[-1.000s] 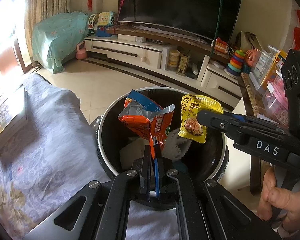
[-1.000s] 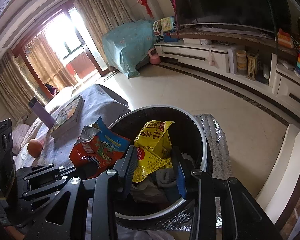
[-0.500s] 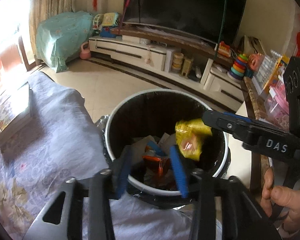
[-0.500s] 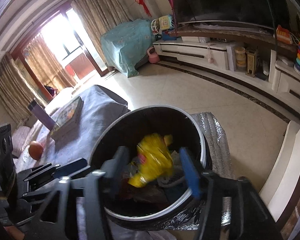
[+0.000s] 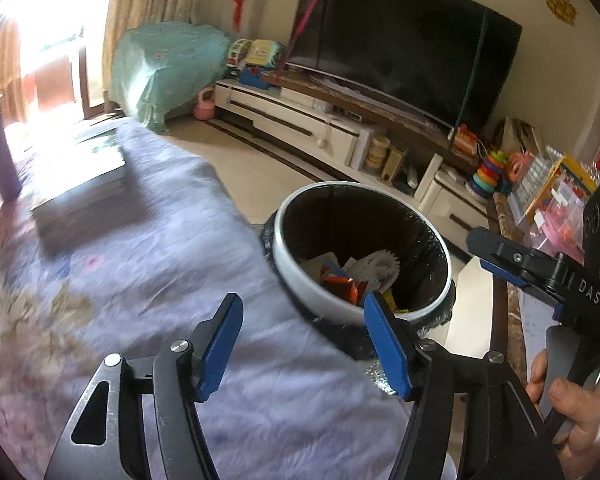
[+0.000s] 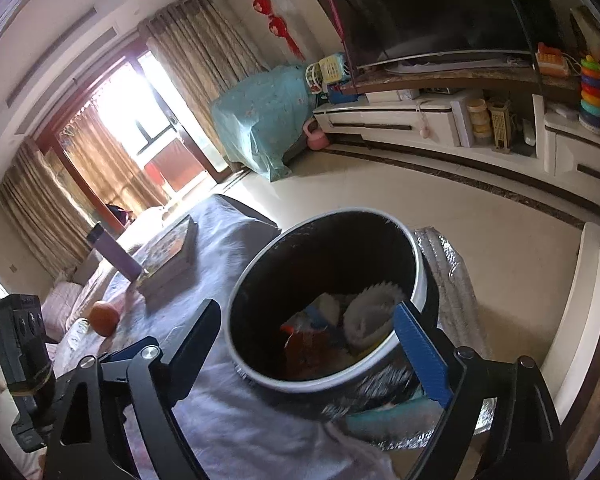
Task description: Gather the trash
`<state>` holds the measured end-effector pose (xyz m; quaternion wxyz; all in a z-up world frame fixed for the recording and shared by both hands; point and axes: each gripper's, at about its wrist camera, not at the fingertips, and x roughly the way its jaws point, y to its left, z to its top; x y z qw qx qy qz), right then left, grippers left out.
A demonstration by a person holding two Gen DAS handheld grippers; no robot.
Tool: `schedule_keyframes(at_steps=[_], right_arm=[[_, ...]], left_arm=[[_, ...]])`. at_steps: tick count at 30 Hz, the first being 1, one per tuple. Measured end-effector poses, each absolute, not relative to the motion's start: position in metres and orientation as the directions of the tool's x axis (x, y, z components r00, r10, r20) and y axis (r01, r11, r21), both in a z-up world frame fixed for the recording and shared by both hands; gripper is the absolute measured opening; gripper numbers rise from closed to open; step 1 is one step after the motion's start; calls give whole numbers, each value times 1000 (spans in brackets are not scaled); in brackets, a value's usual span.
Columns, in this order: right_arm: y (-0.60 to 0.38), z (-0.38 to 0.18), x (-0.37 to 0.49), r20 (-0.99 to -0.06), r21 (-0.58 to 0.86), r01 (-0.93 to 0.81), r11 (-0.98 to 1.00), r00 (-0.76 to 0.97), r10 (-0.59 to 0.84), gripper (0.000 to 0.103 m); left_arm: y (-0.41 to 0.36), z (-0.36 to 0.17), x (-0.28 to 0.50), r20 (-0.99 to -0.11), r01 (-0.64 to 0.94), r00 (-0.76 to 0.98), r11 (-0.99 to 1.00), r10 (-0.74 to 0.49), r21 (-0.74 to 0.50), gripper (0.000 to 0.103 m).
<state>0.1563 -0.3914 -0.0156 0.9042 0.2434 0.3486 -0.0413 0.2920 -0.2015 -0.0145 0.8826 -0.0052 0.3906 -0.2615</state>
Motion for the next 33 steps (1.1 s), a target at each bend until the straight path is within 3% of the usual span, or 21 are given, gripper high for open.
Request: schedule_keyframes(at_steps=[7, 11, 18, 22, 26, 33], right_arm=[[-362, -12, 129, -634, 414, 228, 881, 767, 99, 98], [-347, -13, 116, -635, 420, 233, 877, 766, 101, 100], [-321, -12, 90, -632, 349, 256, 902, 775, 25, 101], [-297, 0, 69, -574, 218, 258, 941, 814, -90, 101], [-279, 13, 52, -501, 69, 276, 959, 841, -206, 103], [-284, 16, 34, -452, 108, 269, 957, 871, -194, 103]], left_arm=[[-162, -16, 244, -655, 416, 599, 878, -461, -238, 68], [-142, -17, 216, -635, 405, 627, 885, -452, -229, 76], [-121, -19, 175, -606, 410, 657, 887, -448, -212, 79], [-112, -15, 150, -566, 414, 692, 888, -448, -198, 82], [-100, -8, 122, -489, 387, 774, 912, -402, -137, 102], [-102, -13, 79, -410, 356, 846, 934, -340, -41, 102]])
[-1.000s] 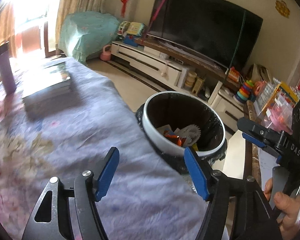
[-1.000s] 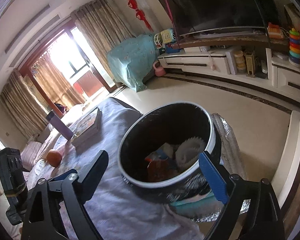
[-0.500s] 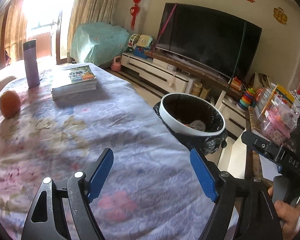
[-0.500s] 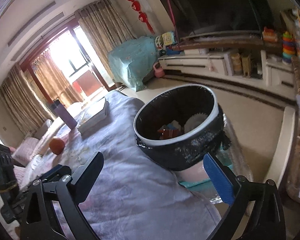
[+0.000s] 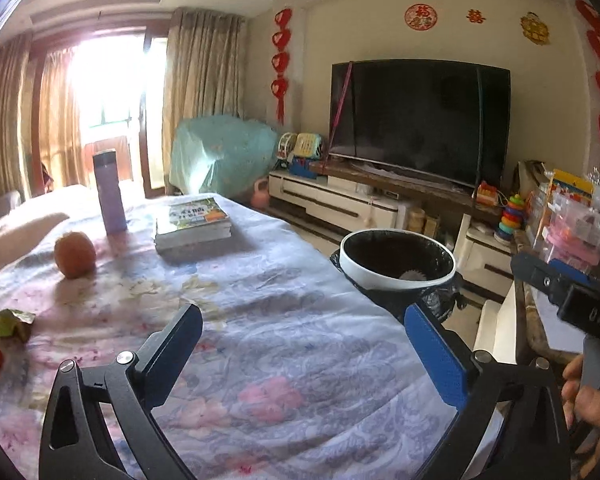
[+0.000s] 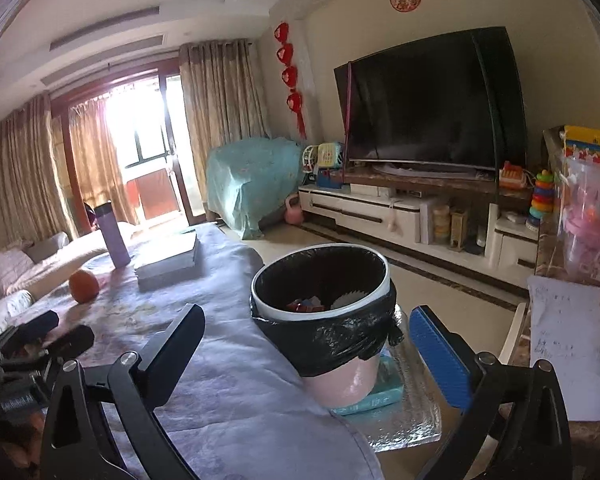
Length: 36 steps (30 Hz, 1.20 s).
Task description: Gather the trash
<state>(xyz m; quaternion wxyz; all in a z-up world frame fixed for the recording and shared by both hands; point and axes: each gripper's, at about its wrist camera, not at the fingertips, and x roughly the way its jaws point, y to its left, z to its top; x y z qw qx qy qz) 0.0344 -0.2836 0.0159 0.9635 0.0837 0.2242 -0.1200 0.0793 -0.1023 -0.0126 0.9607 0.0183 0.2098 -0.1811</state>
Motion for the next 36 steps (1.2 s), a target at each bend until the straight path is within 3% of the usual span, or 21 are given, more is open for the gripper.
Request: schedule_keyframes(at_steps=[14, 36], right_arm=[[-265, 16, 14, -375, 50, 254, 966, 901, -218, 103], [-257, 10, 13, -379, 11, 249, 968, 897, -227, 103]], left_arm=[[-101, -16, 62, -373, 307, 882, 952, -288, -6, 102], [-92, -17, 58, -336, 291, 902, 957, -271, 9, 102]])
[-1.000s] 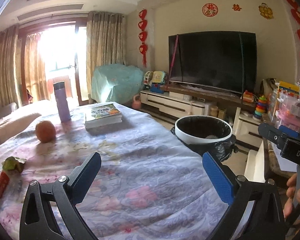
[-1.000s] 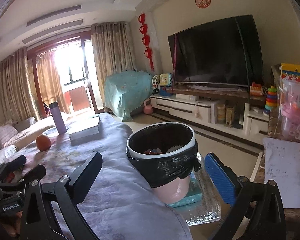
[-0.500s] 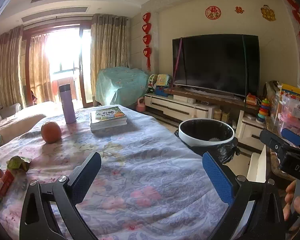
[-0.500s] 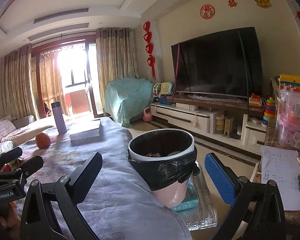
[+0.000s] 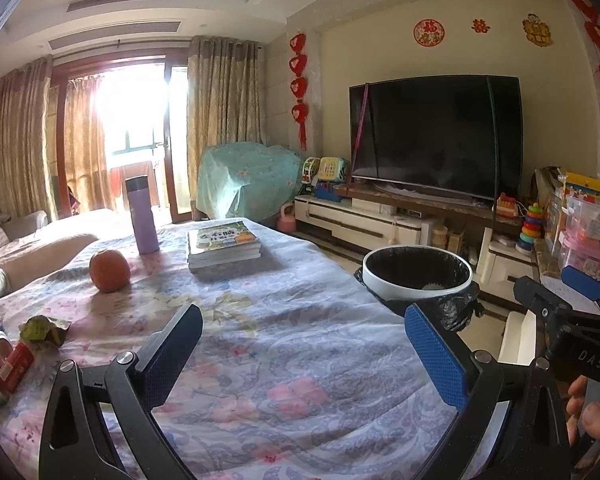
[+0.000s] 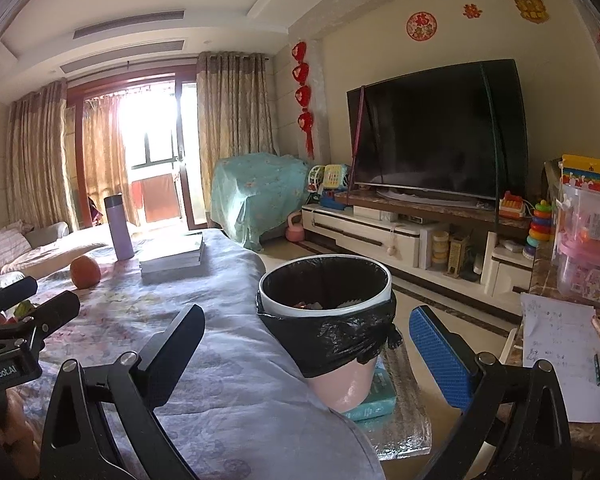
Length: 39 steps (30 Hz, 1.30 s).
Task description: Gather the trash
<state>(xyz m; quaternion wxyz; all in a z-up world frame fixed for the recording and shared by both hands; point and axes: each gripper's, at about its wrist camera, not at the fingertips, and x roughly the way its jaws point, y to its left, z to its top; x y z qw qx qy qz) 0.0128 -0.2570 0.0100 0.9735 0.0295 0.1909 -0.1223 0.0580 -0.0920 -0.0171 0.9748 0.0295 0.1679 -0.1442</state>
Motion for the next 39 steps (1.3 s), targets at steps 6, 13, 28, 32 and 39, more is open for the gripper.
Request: schedule_keyframes(at_steps=[6, 13, 28, 32, 39], right_arm=[[-257, 9, 14, -381, 13, 247, 969, 897, -224, 103], [-258, 10, 11, -368, 24, 244, 969, 904, -218, 103], [-253, 12, 10, -361, 32, 233, 972, 910, -207, 103], [-252, 12, 11, -361, 32, 232, 972, 910, -205, 103], [-252, 12, 10, -363, 35, 226, 974, 911, -198, 103]], left_arm=[[-90, -18, 57, -336, 294, 901, 956, -276, 3, 102], [-88, -19, 56, -330, 290, 904, 957, -272, 6, 102], [-87, -19, 56, -331, 297, 901, 955, -279, 4, 102], [-87, -18, 56, -330, 296, 902, 955, -278, 4, 102], [-87, -19, 56, -332, 295, 902, 956, -276, 5, 102]])
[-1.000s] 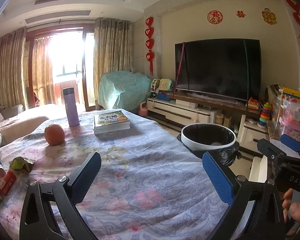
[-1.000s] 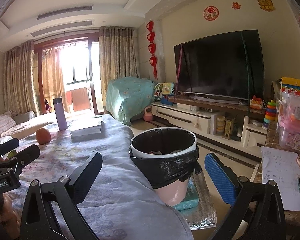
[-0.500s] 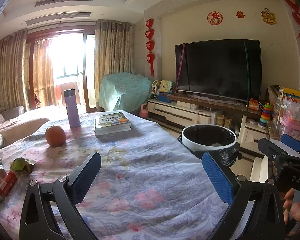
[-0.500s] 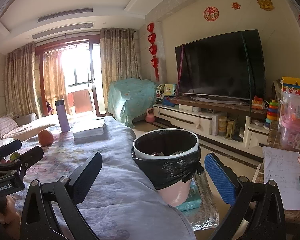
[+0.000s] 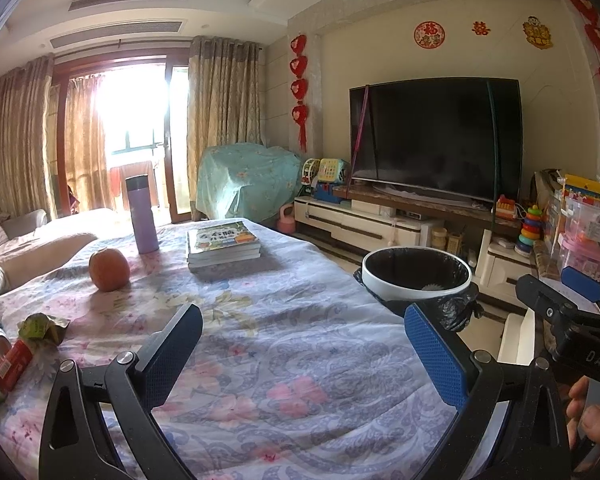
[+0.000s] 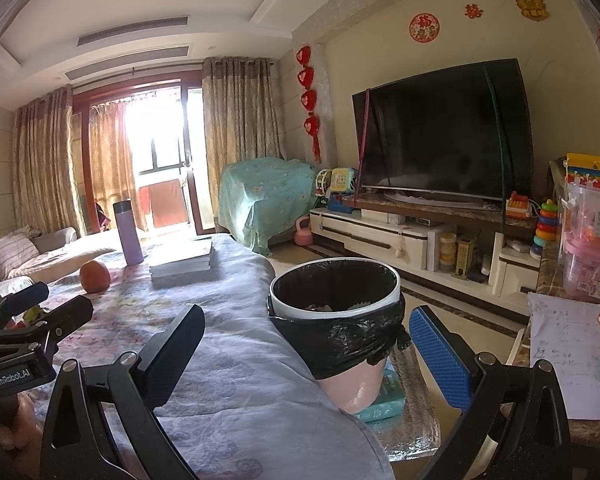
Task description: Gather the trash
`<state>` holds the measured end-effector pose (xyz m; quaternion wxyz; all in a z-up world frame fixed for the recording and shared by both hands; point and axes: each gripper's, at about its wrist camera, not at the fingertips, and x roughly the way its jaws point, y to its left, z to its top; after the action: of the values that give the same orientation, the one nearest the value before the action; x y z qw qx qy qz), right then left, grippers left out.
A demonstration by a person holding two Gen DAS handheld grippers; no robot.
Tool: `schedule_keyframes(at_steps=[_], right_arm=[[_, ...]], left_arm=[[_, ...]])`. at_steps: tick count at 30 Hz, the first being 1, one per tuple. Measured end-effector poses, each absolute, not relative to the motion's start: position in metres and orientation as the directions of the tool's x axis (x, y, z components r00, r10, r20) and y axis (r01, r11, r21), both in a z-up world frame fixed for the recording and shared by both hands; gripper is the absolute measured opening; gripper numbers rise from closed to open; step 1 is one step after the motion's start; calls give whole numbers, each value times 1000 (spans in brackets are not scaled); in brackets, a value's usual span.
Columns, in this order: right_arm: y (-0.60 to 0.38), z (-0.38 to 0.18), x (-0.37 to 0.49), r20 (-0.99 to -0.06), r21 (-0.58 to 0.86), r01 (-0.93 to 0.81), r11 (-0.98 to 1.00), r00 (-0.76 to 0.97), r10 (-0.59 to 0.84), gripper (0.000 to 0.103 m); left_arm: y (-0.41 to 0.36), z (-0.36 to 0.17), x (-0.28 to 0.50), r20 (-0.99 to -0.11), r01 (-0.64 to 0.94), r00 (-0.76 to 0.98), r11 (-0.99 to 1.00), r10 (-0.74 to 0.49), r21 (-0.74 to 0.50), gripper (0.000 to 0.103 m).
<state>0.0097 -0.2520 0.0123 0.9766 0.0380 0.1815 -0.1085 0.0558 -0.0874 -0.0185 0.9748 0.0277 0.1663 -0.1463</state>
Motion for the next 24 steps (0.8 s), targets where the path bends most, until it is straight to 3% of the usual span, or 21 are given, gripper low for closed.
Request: schedule_keyframes(at_steps=[24], right_arm=[[-254, 16, 6, -350, 48, 215, 975, 918, -185, 103]], left_arm=[[-89, -20, 56, -336, 300, 899, 954, -280, 8, 102]])
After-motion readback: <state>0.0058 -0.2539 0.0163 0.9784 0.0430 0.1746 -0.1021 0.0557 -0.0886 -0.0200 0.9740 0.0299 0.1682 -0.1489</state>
